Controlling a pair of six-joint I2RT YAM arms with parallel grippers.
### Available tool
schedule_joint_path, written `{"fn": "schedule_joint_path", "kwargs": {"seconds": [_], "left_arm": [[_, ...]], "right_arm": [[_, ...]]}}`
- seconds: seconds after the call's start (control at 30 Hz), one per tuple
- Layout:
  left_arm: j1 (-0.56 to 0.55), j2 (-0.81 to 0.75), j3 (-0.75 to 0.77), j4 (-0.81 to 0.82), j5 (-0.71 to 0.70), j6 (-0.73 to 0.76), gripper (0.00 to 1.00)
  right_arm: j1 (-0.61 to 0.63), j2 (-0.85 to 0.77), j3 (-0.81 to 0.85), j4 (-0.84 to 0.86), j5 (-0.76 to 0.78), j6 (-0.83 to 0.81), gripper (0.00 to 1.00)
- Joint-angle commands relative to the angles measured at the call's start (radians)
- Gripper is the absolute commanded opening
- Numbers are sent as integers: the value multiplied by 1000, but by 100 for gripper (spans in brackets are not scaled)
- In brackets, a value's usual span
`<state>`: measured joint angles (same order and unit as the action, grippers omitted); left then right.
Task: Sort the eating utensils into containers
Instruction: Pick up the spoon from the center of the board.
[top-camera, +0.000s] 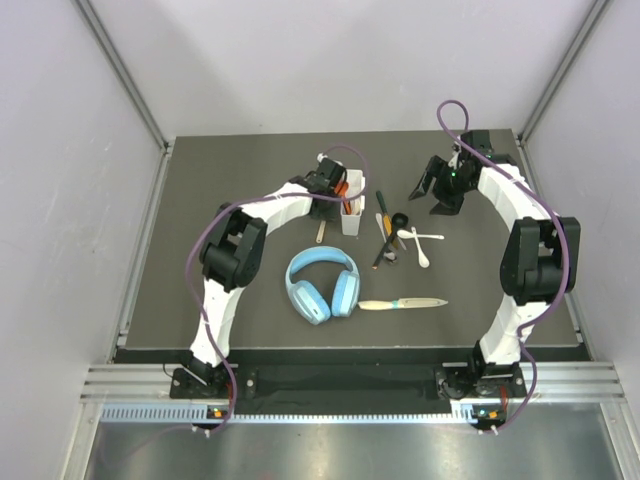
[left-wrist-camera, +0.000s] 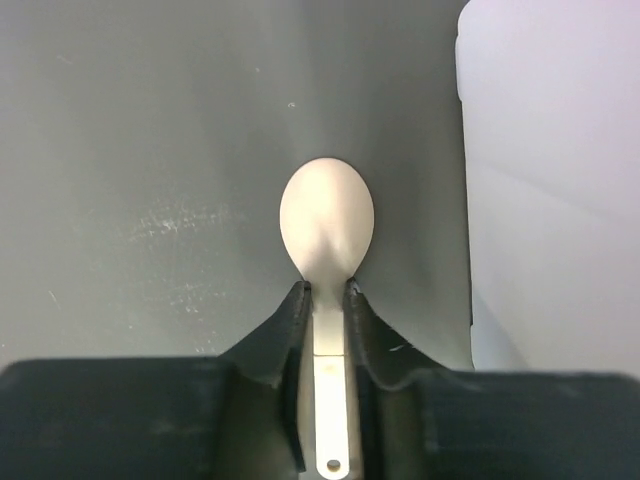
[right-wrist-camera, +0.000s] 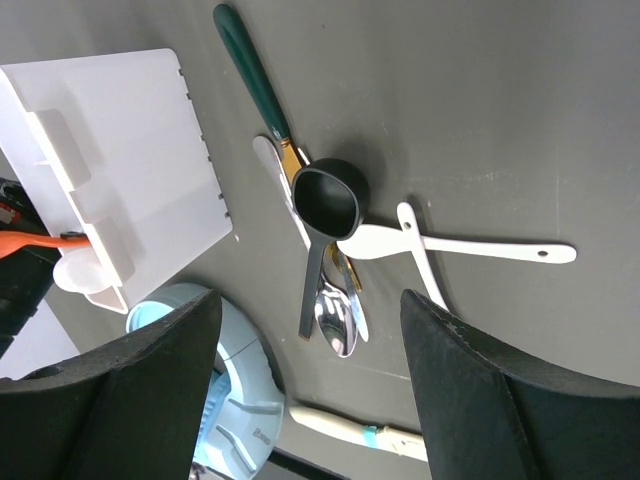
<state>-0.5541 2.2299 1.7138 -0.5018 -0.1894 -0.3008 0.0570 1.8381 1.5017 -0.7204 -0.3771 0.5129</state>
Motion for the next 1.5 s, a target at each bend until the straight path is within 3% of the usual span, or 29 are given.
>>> {"fn": "schedule_joint_path", "kwargs": {"seconds": [0.0, 0.1, 0.5, 1.1, 1.3, 1.43, 1.47], "left_arm": [[5, 131, -112, -164, -28, -1, 8], [6, 114, -140, -158, -28, -9, 0], [80, -70, -319, -93, -64, -92, 0], [141, -305, -280, -80, -137, -124, 0], [143, -294, -273, -104, -119, -123, 0], [143, -300, -307, -106, -50, -120, 19], [143, -305, -312, -106, -41, -118, 29]], "right_arm": [[6, -5, 34, 13, -16, -11, 72], [7, -10, 25, 15, -13, -10, 72], [6, -23, -8, 35, -11, 3, 72], [7, -26, -8, 36, -17, 3, 72], [6, -36, -18, 41, -22, 3, 72], [6, -43, -35, 45, -22, 1, 72], [6, -46, -44, 49, -20, 1, 72]]}}
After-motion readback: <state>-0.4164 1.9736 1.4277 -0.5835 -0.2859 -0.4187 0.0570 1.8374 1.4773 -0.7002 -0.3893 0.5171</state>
